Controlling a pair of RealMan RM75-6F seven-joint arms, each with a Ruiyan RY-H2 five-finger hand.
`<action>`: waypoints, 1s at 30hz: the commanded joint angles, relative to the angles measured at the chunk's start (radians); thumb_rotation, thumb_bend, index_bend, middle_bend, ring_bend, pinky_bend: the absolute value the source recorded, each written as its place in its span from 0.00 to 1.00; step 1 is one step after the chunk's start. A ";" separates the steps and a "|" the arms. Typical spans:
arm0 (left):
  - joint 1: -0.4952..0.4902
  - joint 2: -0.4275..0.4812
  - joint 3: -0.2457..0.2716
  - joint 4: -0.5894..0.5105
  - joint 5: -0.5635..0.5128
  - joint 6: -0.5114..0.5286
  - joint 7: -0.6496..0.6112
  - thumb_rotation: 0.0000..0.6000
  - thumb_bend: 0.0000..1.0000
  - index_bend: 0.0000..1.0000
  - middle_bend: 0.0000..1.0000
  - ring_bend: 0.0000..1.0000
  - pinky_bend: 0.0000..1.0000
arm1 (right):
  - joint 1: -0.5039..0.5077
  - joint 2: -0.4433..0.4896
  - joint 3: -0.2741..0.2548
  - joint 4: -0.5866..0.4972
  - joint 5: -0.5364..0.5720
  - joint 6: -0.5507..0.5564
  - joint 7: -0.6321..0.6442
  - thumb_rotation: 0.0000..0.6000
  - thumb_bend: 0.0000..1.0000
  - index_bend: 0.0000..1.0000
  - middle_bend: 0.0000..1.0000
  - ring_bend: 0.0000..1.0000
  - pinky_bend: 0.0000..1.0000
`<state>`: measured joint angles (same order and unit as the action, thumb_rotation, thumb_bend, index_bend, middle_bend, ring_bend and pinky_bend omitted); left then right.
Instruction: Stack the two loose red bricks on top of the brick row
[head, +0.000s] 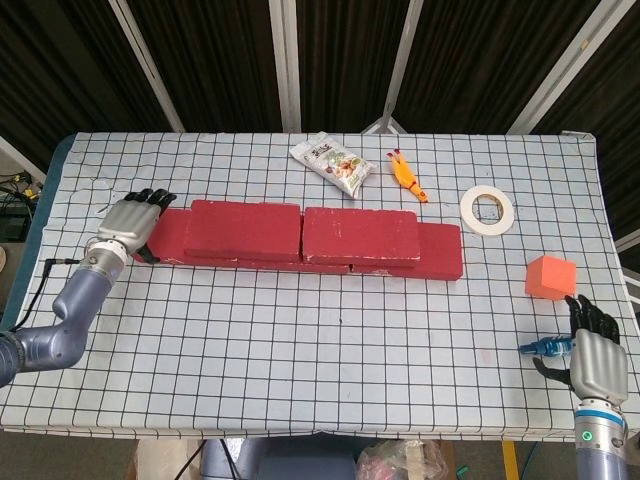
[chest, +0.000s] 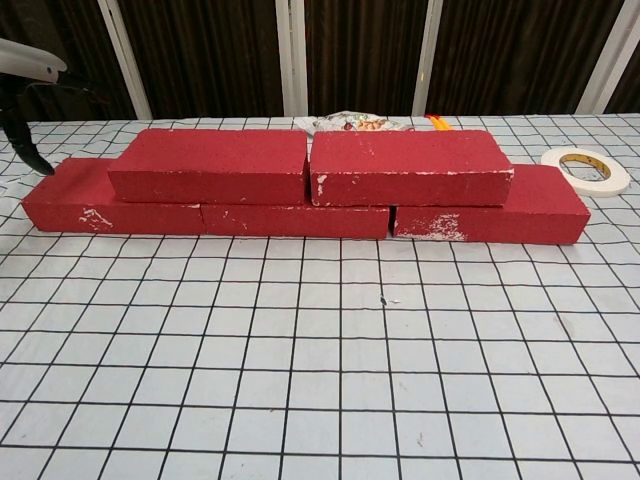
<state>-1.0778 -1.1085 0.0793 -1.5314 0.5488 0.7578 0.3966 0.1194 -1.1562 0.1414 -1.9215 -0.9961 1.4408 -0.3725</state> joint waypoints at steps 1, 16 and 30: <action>0.021 0.006 -0.004 0.010 0.029 -0.005 -0.016 1.00 0.00 0.05 0.03 0.00 0.10 | 0.000 -0.001 0.000 0.000 0.000 0.000 -0.001 1.00 0.19 0.08 0.03 0.00 0.00; 0.028 -0.070 -0.008 0.079 0.004 -0.046 0.048 1.00 0.00 0.14 0.05 0.00 0.10 | 0.001 0.005 -0.001 0.001 0.002 -0.005 0.008 1.00 0.19 0.08 0.03 0.00 0.00; 0.003 -0.112 -0.005 0.096 -0.049 -0.058 0.116 1.00 0.00 0.12 0.05 0.00 0.10 | 0.002 0.006 -0.001 0.002 0.007 -0.007 0.009 1.00 0.19 0.08 0.03 0.00 0.00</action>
<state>-1.0729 -1.2187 0.0740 -1.4368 0.5025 0.7007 0.5095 0.1213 -1.1500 0.1408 -1.9191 -0.9894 1.4333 -0.3635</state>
